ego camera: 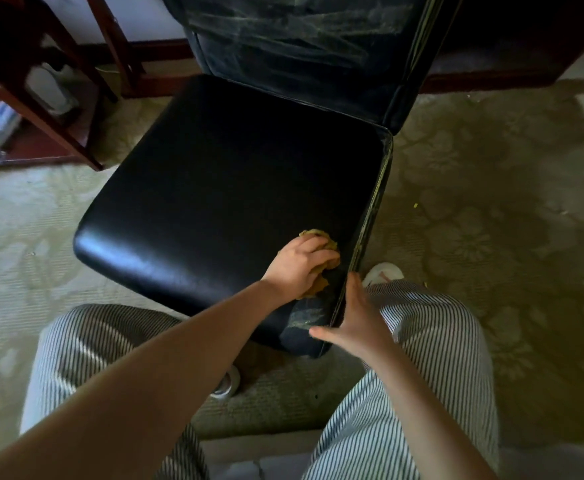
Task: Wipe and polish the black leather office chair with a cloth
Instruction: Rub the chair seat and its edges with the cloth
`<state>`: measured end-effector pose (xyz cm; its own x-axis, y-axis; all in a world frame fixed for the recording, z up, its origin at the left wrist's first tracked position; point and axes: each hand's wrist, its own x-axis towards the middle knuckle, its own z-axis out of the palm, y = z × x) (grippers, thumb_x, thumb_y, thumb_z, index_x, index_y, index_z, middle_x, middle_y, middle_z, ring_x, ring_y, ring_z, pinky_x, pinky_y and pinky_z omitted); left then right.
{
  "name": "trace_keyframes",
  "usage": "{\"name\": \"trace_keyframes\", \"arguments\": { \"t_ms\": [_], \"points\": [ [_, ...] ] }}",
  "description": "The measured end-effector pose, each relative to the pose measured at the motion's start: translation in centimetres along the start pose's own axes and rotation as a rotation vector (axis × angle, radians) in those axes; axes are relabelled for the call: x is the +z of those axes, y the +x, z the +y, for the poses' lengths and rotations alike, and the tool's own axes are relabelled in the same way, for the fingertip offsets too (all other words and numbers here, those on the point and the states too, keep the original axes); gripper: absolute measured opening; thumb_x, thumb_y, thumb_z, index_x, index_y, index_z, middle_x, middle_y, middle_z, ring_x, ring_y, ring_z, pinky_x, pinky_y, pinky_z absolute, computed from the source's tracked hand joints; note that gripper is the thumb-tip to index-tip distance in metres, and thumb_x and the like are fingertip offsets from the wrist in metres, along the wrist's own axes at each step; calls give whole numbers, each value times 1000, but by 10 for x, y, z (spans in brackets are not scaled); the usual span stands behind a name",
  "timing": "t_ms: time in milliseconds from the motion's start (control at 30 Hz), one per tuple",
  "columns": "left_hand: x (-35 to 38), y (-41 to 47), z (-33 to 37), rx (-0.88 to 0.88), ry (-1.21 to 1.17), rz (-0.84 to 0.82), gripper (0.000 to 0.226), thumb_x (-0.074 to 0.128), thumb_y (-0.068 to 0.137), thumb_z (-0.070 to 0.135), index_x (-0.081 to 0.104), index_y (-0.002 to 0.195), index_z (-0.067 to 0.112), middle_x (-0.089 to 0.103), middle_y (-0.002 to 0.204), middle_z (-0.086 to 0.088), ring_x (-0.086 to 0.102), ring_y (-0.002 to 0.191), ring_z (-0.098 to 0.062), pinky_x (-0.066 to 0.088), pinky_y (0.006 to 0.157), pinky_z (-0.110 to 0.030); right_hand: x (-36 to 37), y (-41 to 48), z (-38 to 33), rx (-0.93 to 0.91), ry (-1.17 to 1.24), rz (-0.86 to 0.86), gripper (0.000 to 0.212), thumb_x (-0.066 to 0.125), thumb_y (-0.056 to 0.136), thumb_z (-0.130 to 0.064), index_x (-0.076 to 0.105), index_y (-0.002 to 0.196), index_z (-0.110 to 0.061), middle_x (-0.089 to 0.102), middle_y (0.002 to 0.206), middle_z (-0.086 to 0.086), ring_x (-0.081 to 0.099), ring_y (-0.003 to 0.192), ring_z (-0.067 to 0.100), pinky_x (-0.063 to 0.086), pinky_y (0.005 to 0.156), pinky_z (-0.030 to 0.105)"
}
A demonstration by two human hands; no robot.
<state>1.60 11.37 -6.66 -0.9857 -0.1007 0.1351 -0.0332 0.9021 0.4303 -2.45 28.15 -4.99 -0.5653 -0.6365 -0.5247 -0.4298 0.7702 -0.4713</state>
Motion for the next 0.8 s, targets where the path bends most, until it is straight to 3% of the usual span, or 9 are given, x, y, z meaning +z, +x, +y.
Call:
{"name": "trace_keyframes", "arguments": {
  "t_ms": [67,200,333,667,800],
  "points": [
    [0,-2,1,-26,-1,11,37,44,83,15,68,111,13,62,113,-13,59,105,-35,46,94,-47,9,-9,1,-41,-146,-10,127,74,70,-52,-21,146,-13,-22,155,4,2,145,23,20,115,43],
    [6,-8,8,-34,-1,71,31,63,80,3,68,109,13,63,113,-12,58,108,-33,46,94,-46,10,-12,2,-47,-266,51,123,72,72,-52,-17,147,-13,-18,156,5,14,143,26,22,115,41],
    [12,-29,10,3,-9,85,34,44,85,19,69,108,16,63,112,-7,51,110,-23,47,91,-40,15,-14,0,-23,-285,86,120,69,75,-55,-18,147,-15,-18,156,3,14,144,25,18,116,43],
    [25,-109,17,86,-3,89,33,47,84,17,70,108,17,63,114,-8,46,114,-22,45,94,-36,24,-14,-1,-10,-265,103,119,68,78,-50,-24,144,-13,-21,155,3,10,145,17,6,116,44],
    [32,-136,18,95,10,94,31,49,84,17,70,107,18,64,113,-7,47,113,-22,44,94,-36,25,-15,-1,3,-273,107,122,70,74,-52,-20,146,-13,-16,157,5,12,144,20,10,117,42]
  ]
}}
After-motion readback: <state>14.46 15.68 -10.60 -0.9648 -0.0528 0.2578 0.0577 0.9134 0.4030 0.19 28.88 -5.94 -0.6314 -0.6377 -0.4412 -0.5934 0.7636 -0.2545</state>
